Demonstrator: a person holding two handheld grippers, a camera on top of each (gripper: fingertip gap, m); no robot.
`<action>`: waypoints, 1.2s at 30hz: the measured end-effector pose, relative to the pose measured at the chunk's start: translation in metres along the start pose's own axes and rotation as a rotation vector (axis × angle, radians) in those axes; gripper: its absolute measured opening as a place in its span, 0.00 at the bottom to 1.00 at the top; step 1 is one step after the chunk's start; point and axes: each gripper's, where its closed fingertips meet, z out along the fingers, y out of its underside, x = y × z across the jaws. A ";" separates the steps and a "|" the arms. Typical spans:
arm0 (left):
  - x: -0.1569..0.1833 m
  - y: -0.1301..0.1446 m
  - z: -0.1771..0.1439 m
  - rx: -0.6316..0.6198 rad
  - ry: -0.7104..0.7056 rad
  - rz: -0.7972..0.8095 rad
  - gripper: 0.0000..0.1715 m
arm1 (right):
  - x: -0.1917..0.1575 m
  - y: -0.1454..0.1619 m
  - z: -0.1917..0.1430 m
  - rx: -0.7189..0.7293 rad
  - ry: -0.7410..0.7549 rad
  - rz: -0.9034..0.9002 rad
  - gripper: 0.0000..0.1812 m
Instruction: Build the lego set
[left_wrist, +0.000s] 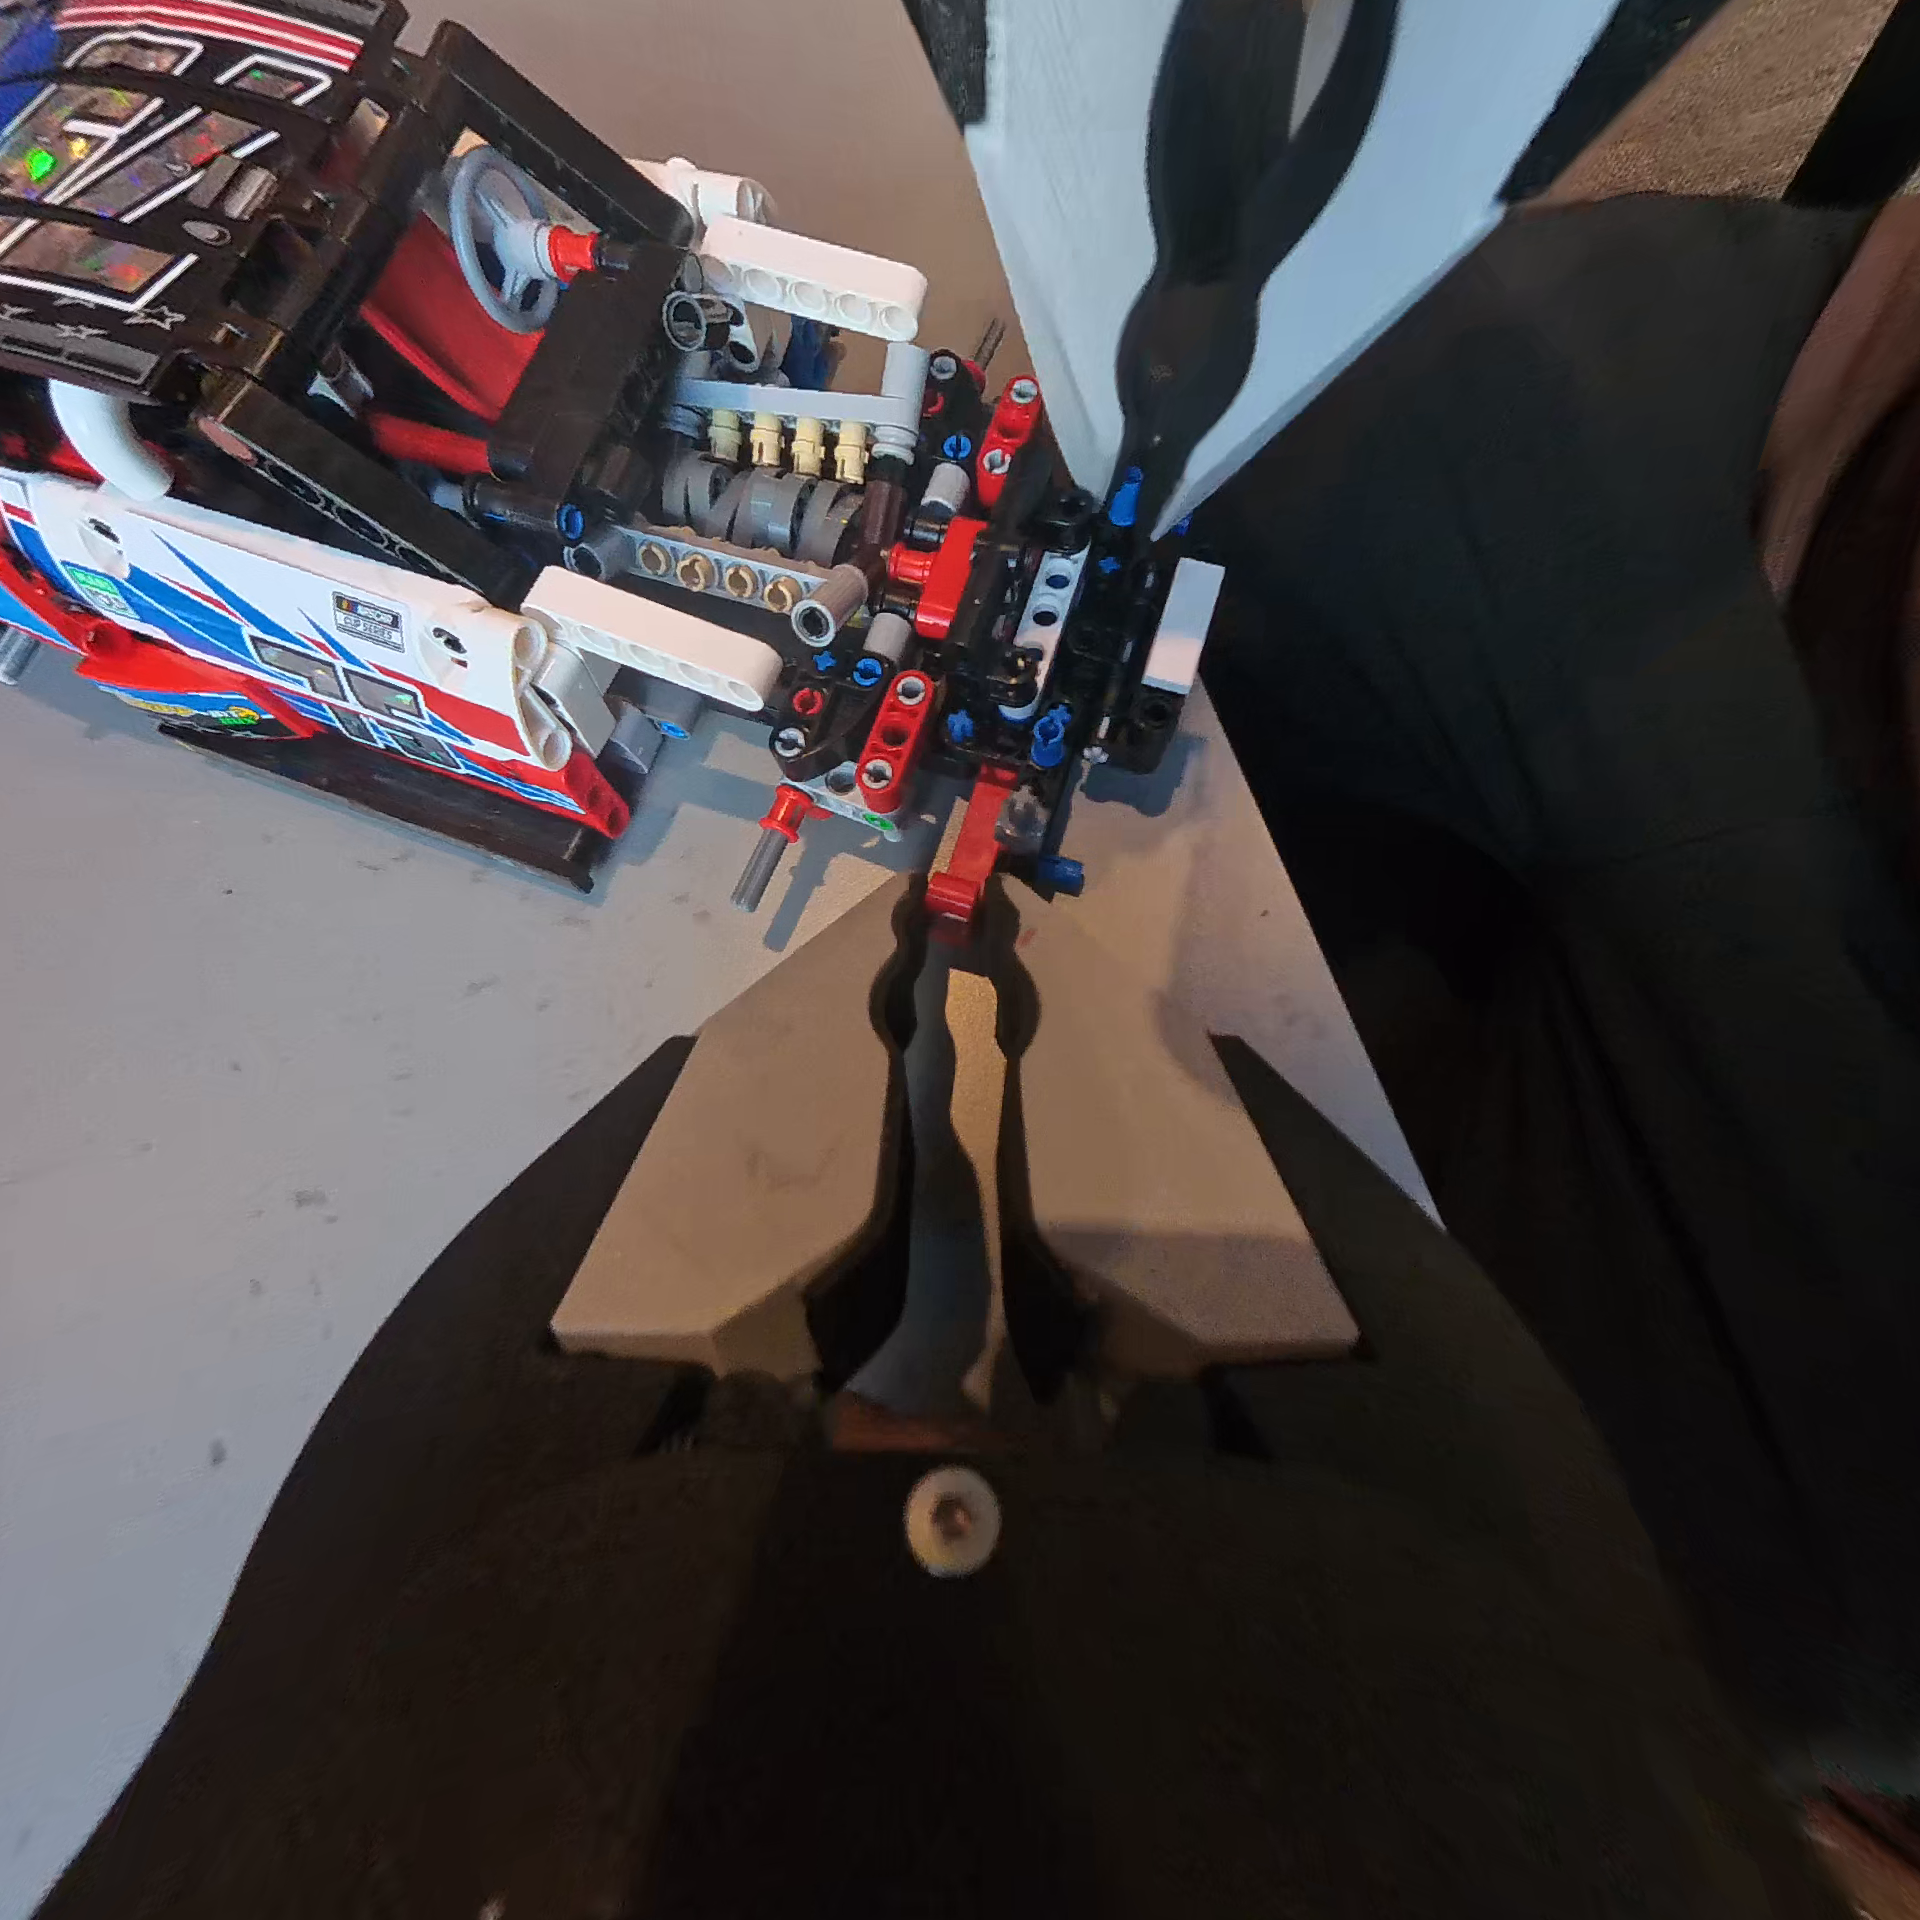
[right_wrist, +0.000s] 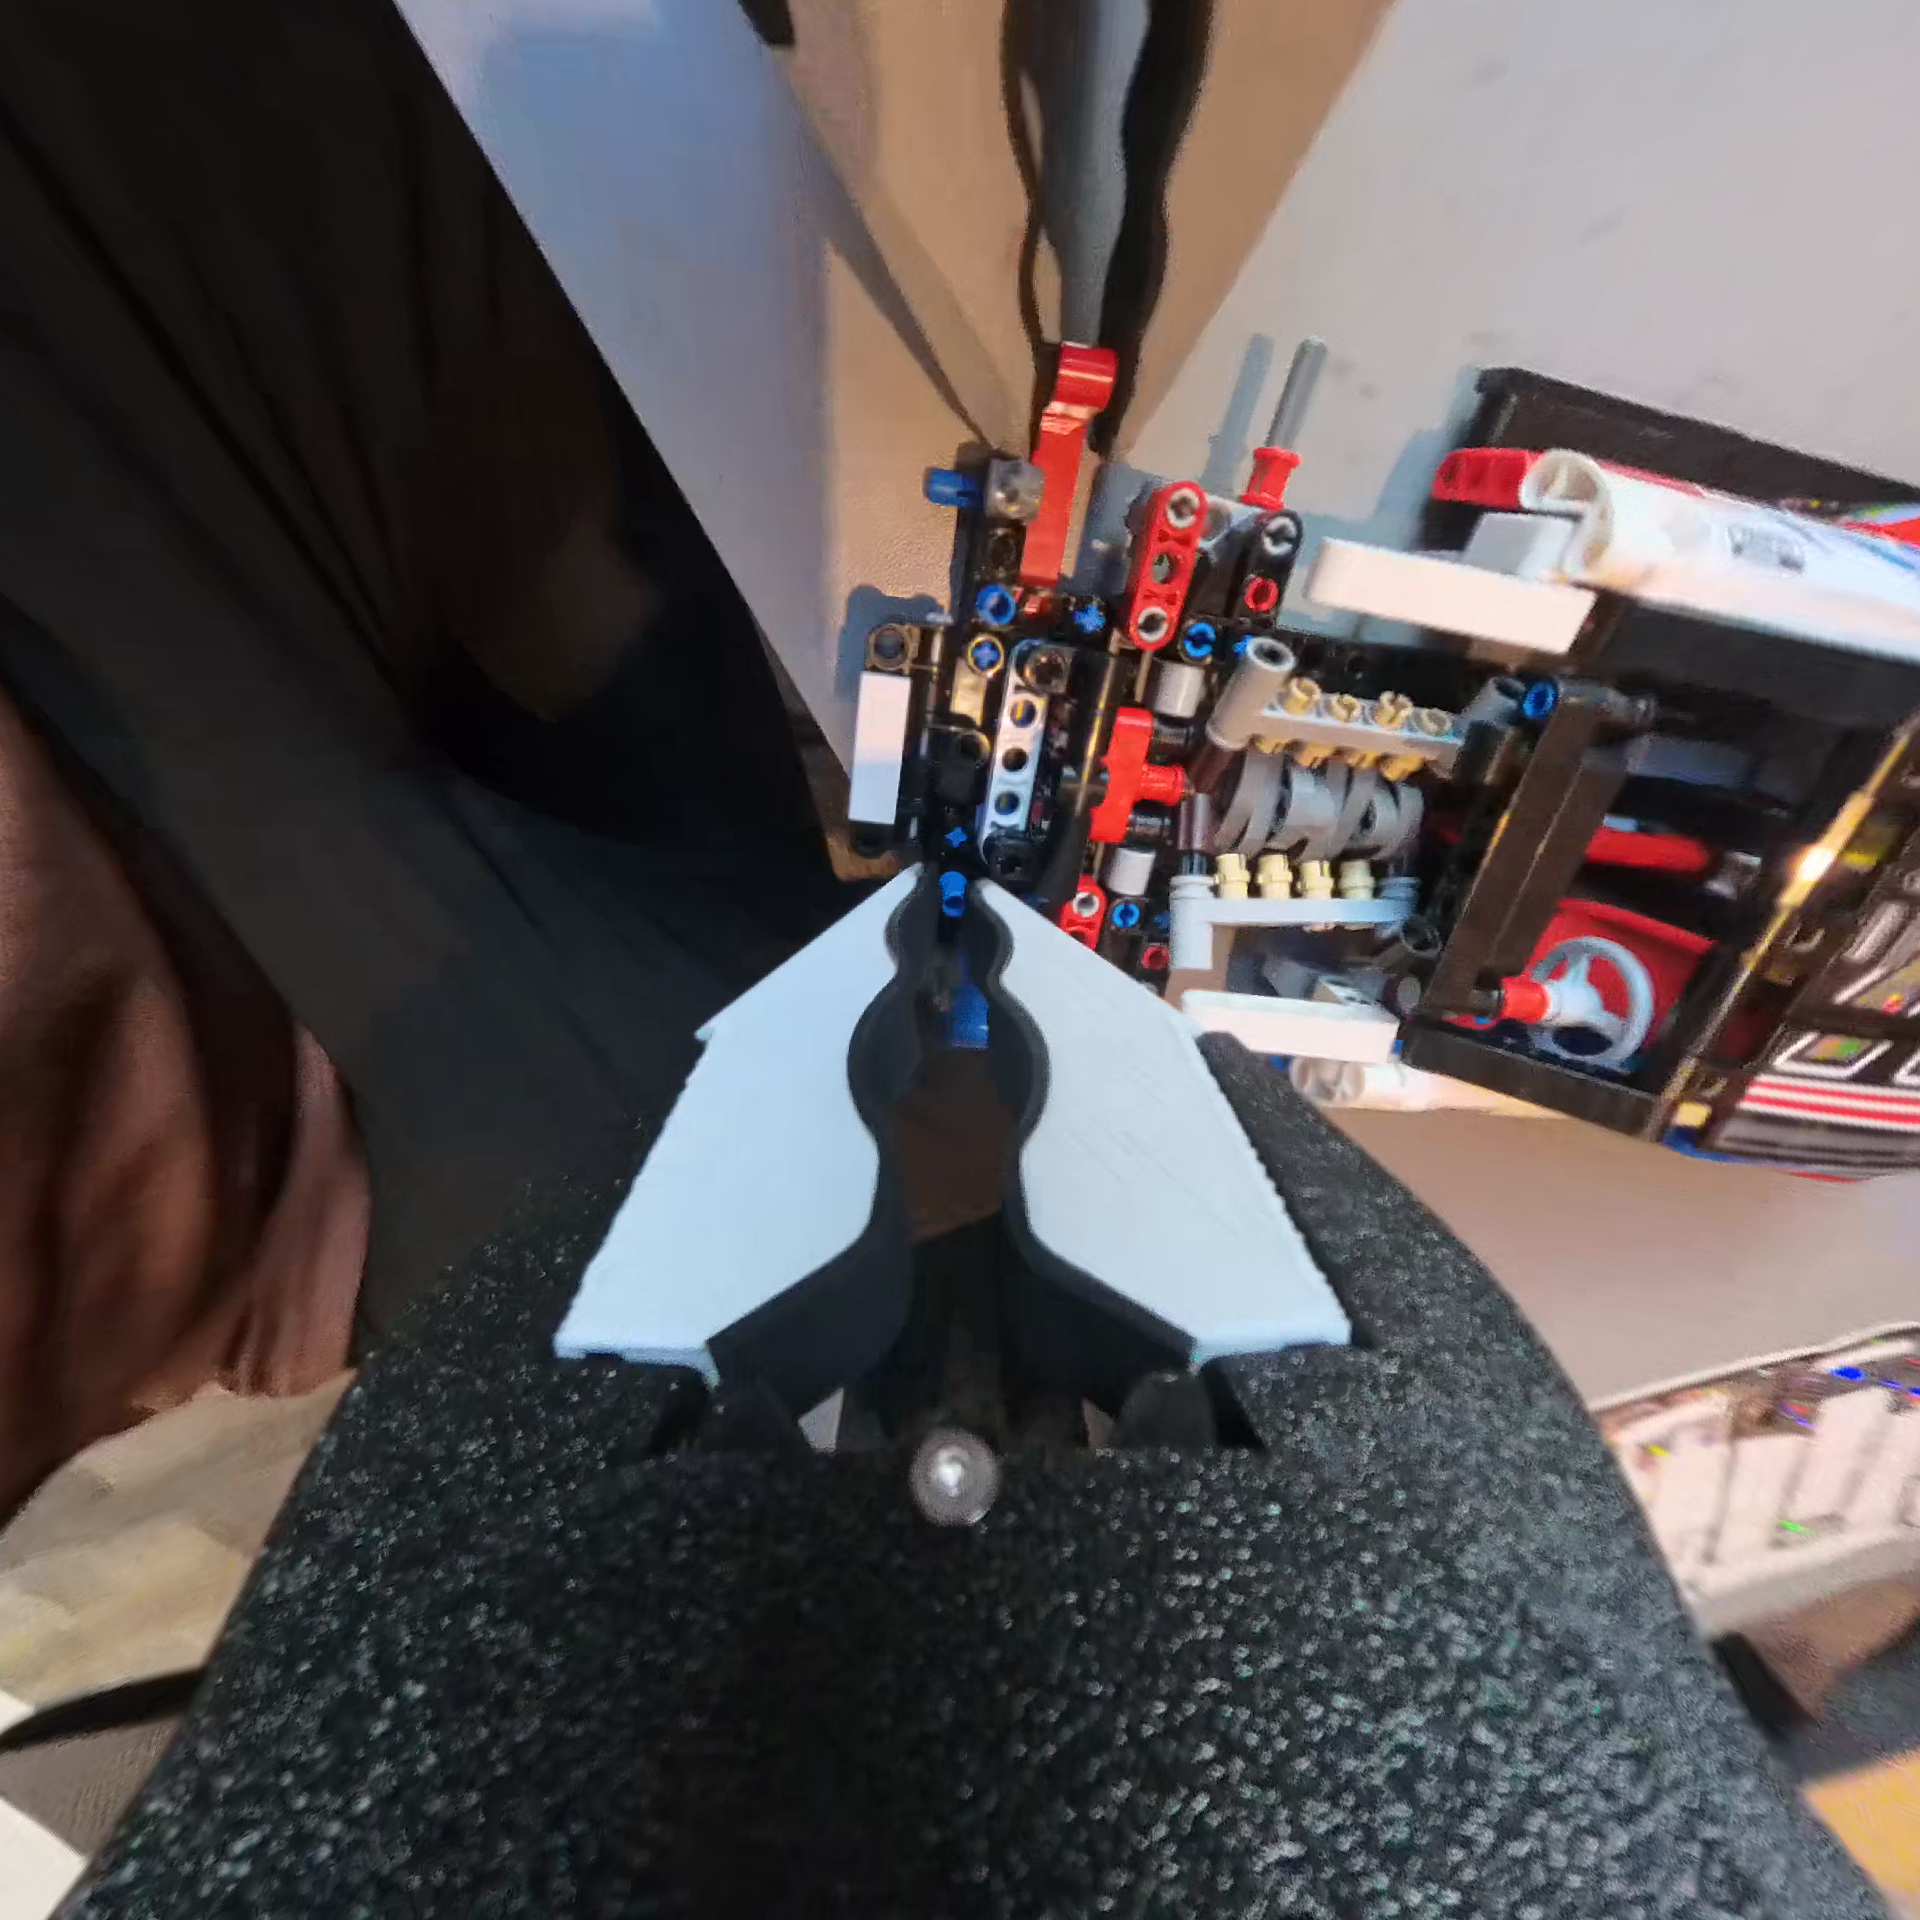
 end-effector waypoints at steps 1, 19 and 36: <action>0.000 0.000 0.000 0.001 0.004 -0.005 0.04 | 0.000 0.000 -0.001 0.035 -0.009 0.025 0.02; 0.010 0.010 -0.018 -0.009 -0.266 -0.139 0.26 | 0.009 0.030 0.007 0.576 0.311 0.224 0.17; -0.013 -0.051 -0.054 0.225 -0.782 0.008 0.38 | 0.015 0.013 -0.063 0.912 -0.127 0.313 0.05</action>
